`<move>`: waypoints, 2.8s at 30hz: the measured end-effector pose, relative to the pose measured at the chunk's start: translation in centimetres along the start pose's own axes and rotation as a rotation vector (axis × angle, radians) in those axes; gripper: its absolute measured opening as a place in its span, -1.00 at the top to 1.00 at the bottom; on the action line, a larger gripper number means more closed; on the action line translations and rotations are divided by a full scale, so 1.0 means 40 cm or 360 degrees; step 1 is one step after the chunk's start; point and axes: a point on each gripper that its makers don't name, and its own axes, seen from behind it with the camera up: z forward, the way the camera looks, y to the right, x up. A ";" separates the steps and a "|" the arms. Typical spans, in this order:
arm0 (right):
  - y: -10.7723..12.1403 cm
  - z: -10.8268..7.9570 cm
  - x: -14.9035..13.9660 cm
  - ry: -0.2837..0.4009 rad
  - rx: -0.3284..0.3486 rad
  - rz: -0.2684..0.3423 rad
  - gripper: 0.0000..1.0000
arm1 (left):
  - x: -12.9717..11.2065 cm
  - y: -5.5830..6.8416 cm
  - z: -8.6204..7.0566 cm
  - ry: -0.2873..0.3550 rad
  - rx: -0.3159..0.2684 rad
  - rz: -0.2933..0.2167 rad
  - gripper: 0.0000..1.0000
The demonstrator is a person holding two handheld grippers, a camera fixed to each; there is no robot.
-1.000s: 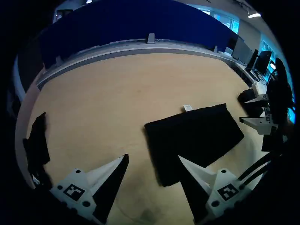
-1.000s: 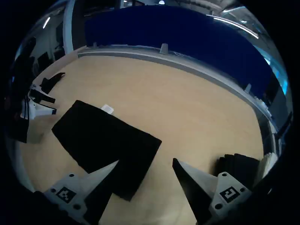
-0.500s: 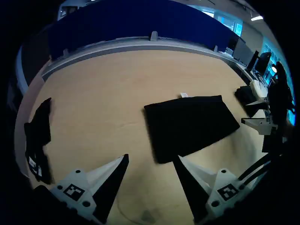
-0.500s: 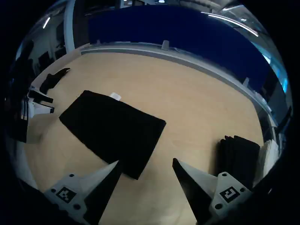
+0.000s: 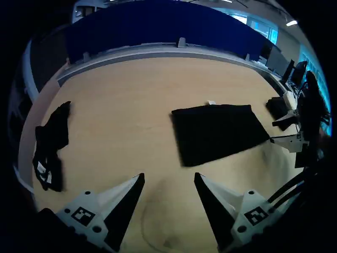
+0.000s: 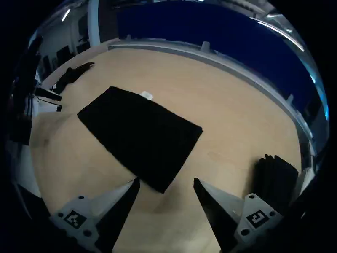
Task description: Fold towel
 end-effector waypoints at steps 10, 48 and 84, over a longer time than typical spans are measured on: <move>-0.031 0.020 -0.019 -0.0079 0.0112 -0.0116 -0.64 | -0.060 -0.027 -0.080 0.0015 0.0075 -0.0103 -0.74; -0.018 0.006 0.054 -0.0037 0.0128 -0.0158 0.89 | -0.113 -0.048 -0.189 0.0047 0.0124 -0.0229 -0.74; -0.322 0.044 0.410 0.0110 0.0388 -0.0749 0.89 | -0.110 -0.111 -0.354 0.0247 0.0224 -0.0475 -0.74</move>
